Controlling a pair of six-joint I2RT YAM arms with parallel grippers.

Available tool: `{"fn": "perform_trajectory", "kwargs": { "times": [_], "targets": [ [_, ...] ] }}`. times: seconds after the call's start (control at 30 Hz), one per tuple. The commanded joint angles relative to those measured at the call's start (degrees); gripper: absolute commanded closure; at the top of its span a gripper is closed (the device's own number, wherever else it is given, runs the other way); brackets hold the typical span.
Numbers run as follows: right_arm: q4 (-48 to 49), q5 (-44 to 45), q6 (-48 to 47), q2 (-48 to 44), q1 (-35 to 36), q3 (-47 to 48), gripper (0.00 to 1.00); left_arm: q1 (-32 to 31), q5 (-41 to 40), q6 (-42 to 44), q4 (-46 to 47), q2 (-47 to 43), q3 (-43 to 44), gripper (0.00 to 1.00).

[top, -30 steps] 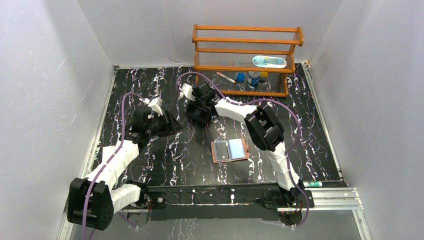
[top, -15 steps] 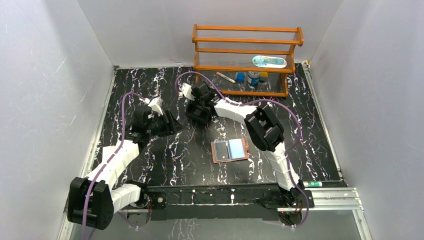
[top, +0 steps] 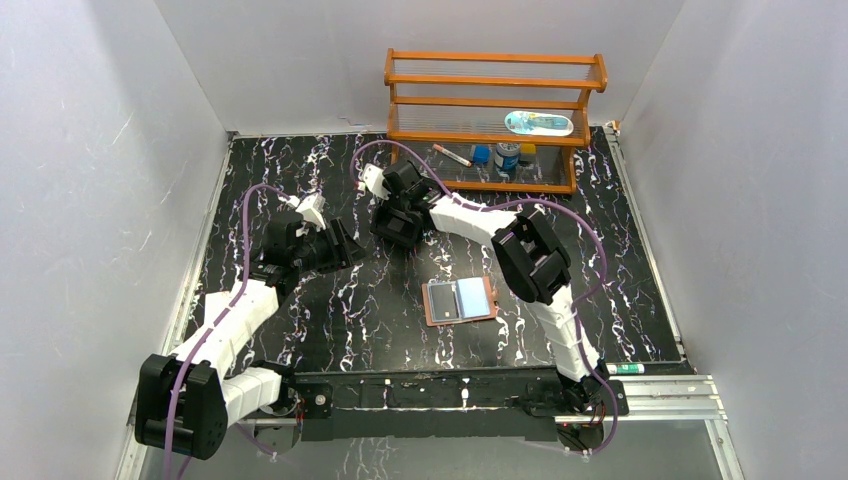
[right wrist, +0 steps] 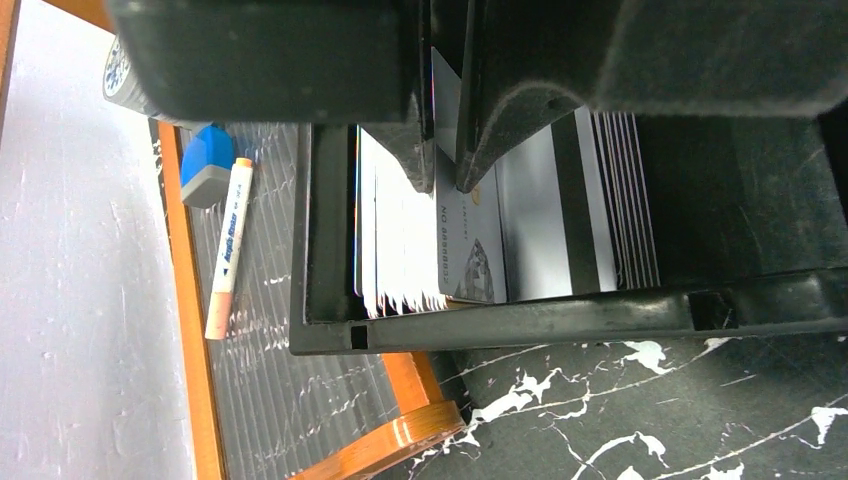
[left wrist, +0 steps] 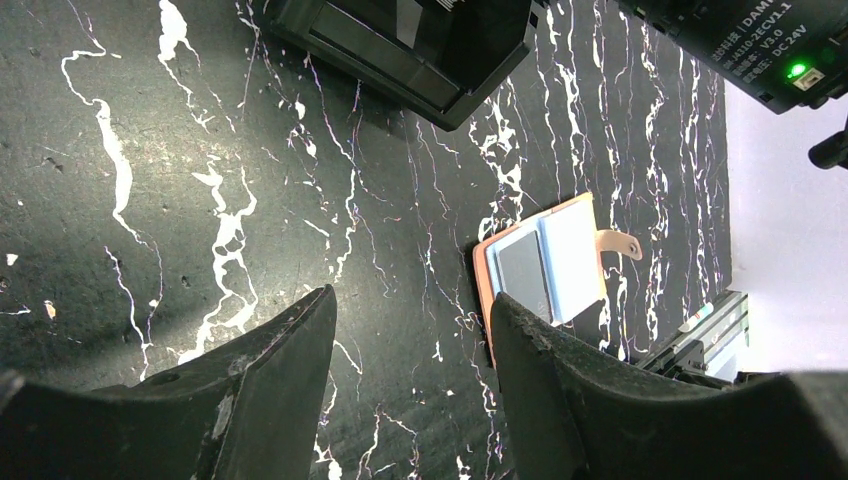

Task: Put the credit cards into the card holder
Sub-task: Pick up the credit card from the storage box.

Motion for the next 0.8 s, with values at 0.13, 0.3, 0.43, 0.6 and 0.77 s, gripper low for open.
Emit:
{"fn": "perform_trajectory", "kwargs": {
  "times": [0.13, 0.3, 0.43, 0.6, 0.77],
  "targets": [
    [-1.0, -1.5, 1.4, -4.6, -0.3, 2.4, 0.92, 0.3, 1.3, -0.6, 0.9, -0.2, 0.0, 0.43],
    [-2.5, -1.6, 2.2, -4.7, -0.3, 3.2, 0.94, 0.4, 1.5, -0.7, 0.9, -0.6, -0.2, 0.43],
    [-2.6, -1.5, 2.6, -5.4, -0.3, 3.0, 0.85, 0.3, 1.7, -0.8, 0.9, -0.7, -0.3, 0.43],
    [-2.7, -1.5, 2.0, -5.0, -0.4, 3.2, 0.91, 0.4, 1.9, -1.2, 0.8, -0.9, -0.2, 0.43],
    [-2.6, -1.5, 2.2, -5.2, -0.3, 3.4, 0.92, 0.3, 1.7, -1.1, 0.8, -1.3, -0.4, 0.43]
  ]
}}
